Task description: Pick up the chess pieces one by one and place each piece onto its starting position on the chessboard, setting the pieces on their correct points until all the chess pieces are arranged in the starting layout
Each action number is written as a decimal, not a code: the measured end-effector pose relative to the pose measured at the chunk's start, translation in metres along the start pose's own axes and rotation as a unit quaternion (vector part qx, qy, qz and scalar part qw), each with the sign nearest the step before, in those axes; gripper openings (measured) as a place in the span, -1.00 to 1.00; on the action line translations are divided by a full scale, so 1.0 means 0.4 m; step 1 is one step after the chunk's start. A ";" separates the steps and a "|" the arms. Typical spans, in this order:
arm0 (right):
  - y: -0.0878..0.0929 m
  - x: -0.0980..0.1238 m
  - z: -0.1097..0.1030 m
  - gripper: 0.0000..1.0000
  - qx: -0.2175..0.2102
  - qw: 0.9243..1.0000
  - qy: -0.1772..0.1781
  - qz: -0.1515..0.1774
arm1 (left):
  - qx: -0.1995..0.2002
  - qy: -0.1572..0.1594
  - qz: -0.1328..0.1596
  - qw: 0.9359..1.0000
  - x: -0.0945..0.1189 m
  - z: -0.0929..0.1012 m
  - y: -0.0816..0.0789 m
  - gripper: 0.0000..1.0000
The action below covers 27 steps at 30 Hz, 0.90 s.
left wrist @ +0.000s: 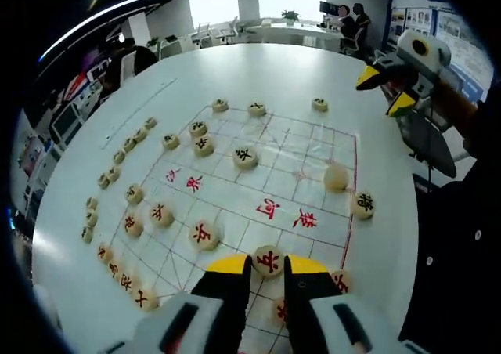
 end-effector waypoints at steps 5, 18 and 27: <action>-0.004 -0.001 0.006 -0.39 -0.002 1.000 0.001 0.003 | 0.015 0.014 0.001 1.000 0.000 0.005 0.005 -0.60; -0.003 -0.001 0.010 -0.39 -0.004 1.000 0.004 0.002 | -0.007 0.005 0.028 1.000 0.038 0.000 -0.010 -0.39; -0.011 -0.008 0.012 -0.29 -0.003 1.000 -0.001 0.001 | -0.046 -0.030 0.155 0.986 0.157 0.020 -0.079 -0.06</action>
Point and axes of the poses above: the point that each gripper's makers call its tool centre point, and the gripper's own axes: x roughly backward along the fingers, z roughly to its right, y roughly out of its underside, the point moved 2 cm from there along x, roughly backward along the fingers, and after that the axes turned 7 degrees about y, right-handed, at the moved point
